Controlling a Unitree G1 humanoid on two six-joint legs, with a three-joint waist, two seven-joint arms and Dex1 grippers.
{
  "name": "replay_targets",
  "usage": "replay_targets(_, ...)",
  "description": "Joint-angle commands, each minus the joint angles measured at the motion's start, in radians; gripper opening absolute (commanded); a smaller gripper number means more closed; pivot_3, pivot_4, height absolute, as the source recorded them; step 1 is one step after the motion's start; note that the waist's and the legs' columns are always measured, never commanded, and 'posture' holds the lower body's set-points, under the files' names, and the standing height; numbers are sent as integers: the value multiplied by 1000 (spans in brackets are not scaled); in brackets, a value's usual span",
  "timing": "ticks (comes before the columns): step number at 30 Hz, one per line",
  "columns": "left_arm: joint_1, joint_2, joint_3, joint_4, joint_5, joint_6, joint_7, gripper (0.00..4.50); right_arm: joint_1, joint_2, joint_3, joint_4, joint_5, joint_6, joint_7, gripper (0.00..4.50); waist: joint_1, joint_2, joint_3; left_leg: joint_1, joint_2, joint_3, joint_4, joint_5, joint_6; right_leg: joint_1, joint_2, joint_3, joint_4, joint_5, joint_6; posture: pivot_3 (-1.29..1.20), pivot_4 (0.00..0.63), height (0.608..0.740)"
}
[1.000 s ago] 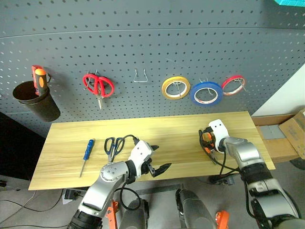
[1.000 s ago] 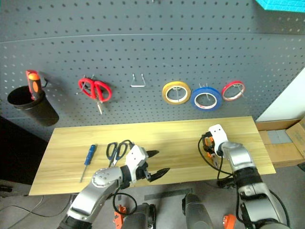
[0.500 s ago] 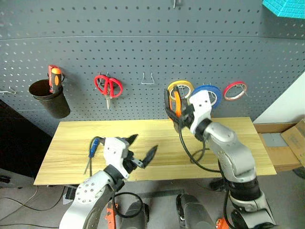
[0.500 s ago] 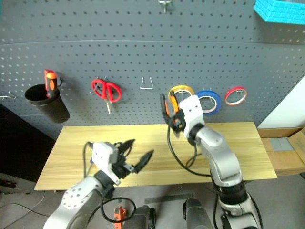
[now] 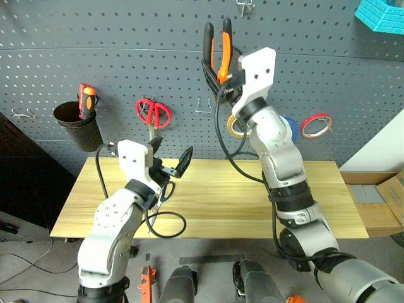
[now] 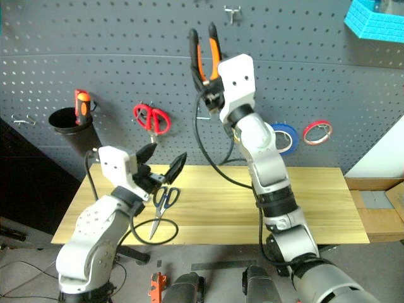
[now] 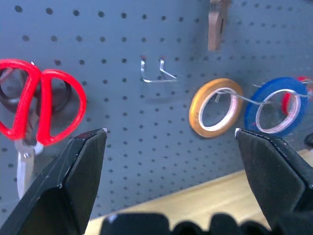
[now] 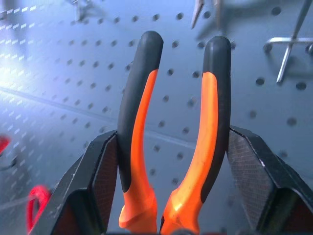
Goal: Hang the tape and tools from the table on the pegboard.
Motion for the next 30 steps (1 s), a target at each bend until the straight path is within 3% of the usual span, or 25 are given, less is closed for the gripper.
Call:
replay_targets(1,-85,26,-9,75,17,-36,-27,4500,-81,29,-20,91,-10,-112,-27,2795,0,0,0,0,0,0,0,0,0,0,0,0,0,0,0,133,127,740)
replay_targets(9,-230,81,7,250,32,-46,-61,4500,-183,60,-40,367,-19,-288,-61,2795,-2,2,6,-1,2,0,-1,0,0,-1,-1,0,-1,0,0,128,196,740)
replay_targets(18,-233,91,7,233,16,4,-70,4500,-228,89,-62,551,-41,-416,-139,2795,-5,3,37,-1,4,-1,-2,0,1,-1,-4,0,0,0,-1,146,252,740)
replay_targets(30,-231,90,6,222,16,24,-64,4500,-124,104,-18,611,-115,-376,-192,2795,-4,5,62,0,7,-4,-1,1,2,-1,-3,-3,1,0,-2,150,272,740)
